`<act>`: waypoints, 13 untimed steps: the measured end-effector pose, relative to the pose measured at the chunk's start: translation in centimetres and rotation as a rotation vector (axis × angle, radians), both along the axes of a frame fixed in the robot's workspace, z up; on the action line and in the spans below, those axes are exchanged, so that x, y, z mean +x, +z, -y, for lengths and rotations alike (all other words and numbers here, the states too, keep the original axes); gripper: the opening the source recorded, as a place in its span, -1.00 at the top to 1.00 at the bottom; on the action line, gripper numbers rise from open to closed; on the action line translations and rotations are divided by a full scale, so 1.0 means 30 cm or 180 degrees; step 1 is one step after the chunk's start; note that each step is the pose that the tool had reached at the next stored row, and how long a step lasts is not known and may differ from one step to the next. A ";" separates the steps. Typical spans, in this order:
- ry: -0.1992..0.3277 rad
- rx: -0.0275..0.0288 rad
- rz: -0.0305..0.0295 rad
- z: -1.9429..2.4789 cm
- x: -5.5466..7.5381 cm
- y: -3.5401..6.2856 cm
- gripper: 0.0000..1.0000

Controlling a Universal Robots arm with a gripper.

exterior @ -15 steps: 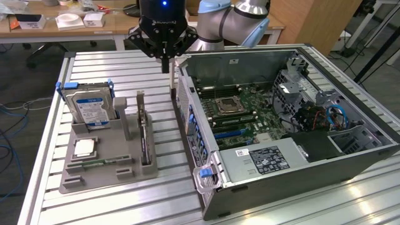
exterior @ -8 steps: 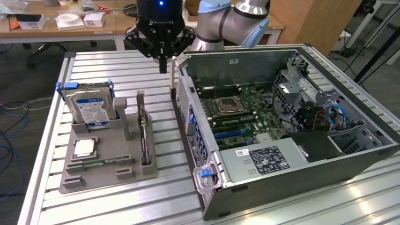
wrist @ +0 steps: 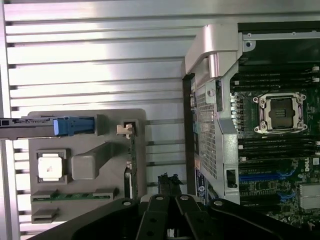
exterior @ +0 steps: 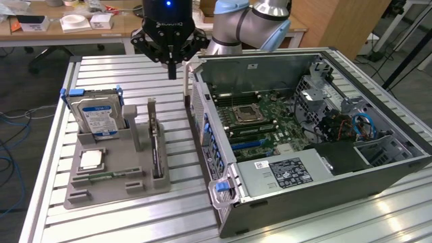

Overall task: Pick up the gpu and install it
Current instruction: 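Reach for the gpu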

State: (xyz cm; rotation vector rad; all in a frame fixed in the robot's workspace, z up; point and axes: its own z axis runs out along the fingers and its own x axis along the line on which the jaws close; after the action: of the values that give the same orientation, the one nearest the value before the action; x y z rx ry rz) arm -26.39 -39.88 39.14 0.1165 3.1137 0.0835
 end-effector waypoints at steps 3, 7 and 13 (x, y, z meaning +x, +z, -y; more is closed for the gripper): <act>0.0000 0.0000 0.0000 0.000 -0.010 0.000 0.79; 0.0000 0.0000 0.0000 0.000 -0.026 0.000 0.79; 0.0000 0.0000 0.0000 0.000 -0.041 0.000 0.79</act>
State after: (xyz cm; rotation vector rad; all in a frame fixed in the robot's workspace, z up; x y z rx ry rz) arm -27.61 -39.88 39.13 0.1165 3.1137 0.0836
